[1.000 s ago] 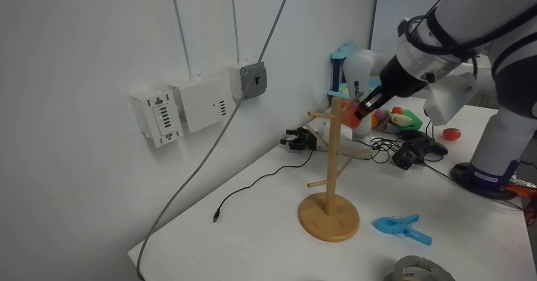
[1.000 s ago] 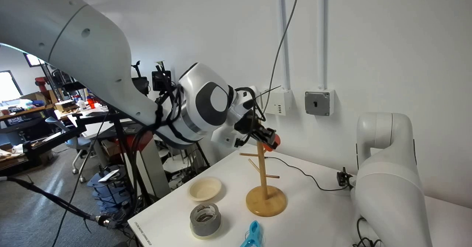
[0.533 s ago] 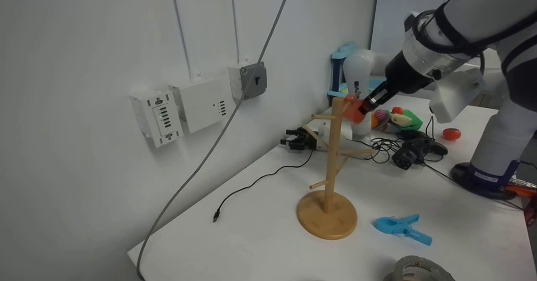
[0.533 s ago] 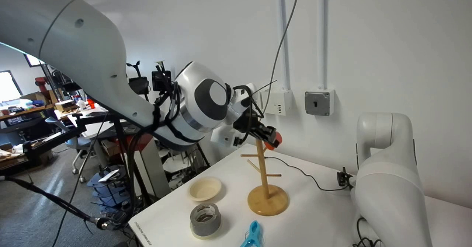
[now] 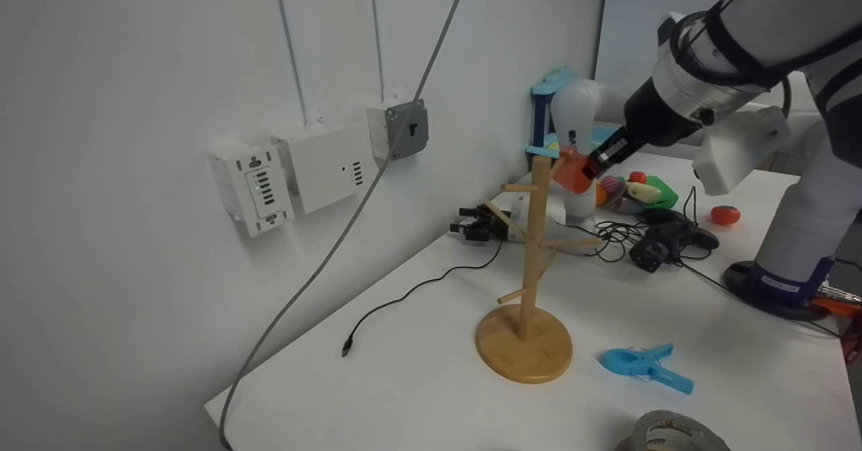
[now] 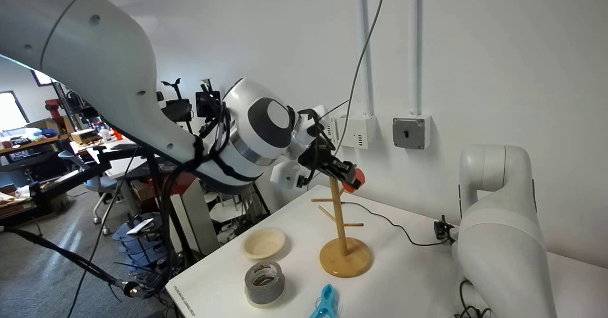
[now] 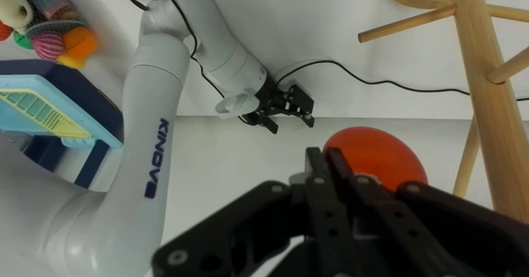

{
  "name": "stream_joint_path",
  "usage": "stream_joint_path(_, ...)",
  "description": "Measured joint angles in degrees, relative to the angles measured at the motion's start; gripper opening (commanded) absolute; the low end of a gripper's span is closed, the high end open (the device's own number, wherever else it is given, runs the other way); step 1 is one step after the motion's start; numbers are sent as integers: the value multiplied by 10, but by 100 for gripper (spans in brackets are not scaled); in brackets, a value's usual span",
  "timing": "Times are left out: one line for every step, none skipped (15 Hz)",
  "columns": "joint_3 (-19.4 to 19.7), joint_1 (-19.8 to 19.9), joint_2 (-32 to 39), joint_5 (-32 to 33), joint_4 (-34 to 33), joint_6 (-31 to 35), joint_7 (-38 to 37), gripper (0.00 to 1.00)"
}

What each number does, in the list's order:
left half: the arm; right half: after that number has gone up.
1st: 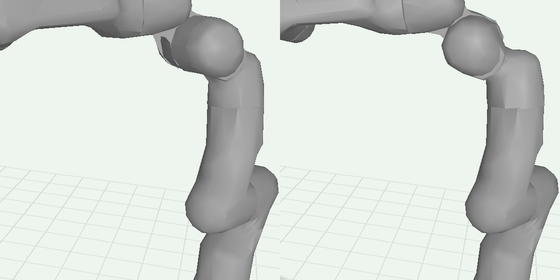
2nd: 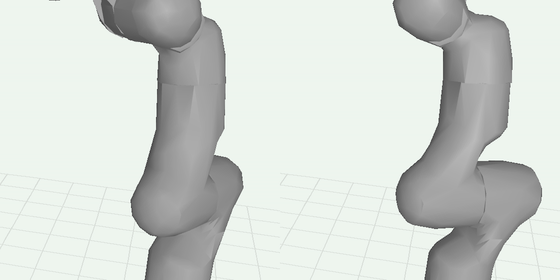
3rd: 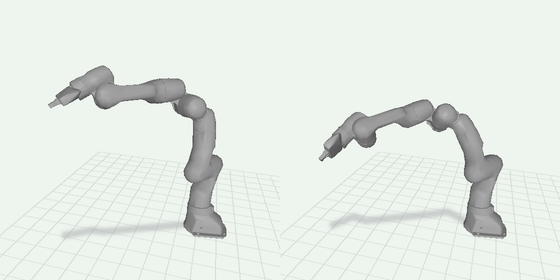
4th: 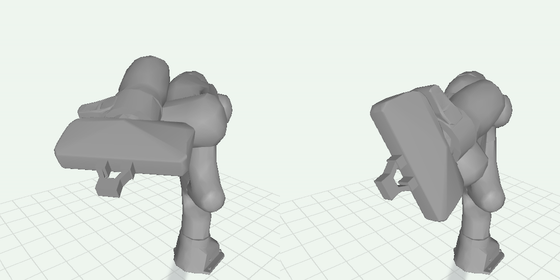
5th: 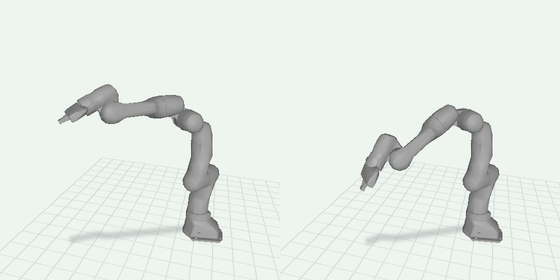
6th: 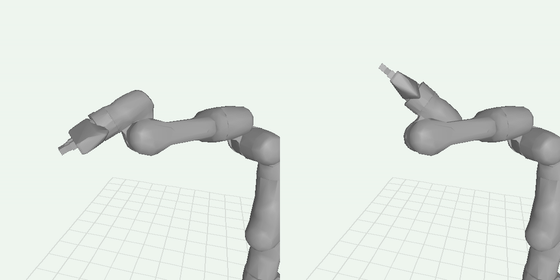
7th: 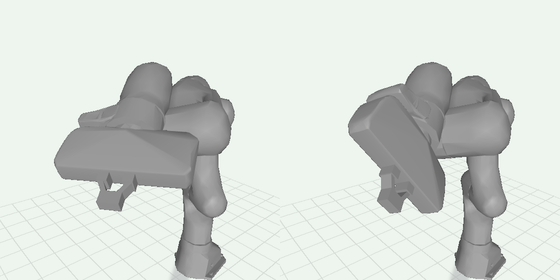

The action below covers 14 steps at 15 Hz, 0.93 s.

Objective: Remove the blue and orange objects from the hanger

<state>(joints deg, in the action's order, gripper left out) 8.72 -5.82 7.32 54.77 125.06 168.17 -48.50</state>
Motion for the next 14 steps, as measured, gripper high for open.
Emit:
stream_joint_path(0, 0, -1, 0, 0, -9, -2, 1)
stream_joint_path(-1, -1, -3, 0, 1, -18, -3, 1)
stream_joint_path(-1, -1, -6, 0, 1, -28, -5, 1)
stream_joint_path(-1, -2, -8, 0, 1, -39, -8, 1)
stream_joint_path(-2, -4, -10, 2, 1, -48, -13, 1)
stream_joint_path(-2, -5, -13, 9, 1, -58, -21, 1)
stream_joint_path(-2, -6, -15, 16, 1, -66, -32, 1)
stream_joint_path(-2, -7, -17, 24, 1, -73, -42, 1)
stream_joint_path(-2, -8, -19, 31, 1, -79, -52, 1)
stream_joint_path(-2, -8, -20, 37, 1, -85, -62, 1)
stream_joint_path(-3, -9, -21, 43, 1, -90, -71, 1)
stream_joint_path(-3, -10, -22, 49, 1, -94, -80, 1)
stream_joint_path(-3, -10, -22, 55, 1, -98, -88, 1)
stream_joint_path(-4, -11, -23, 61, 1, -102, -96, 1)
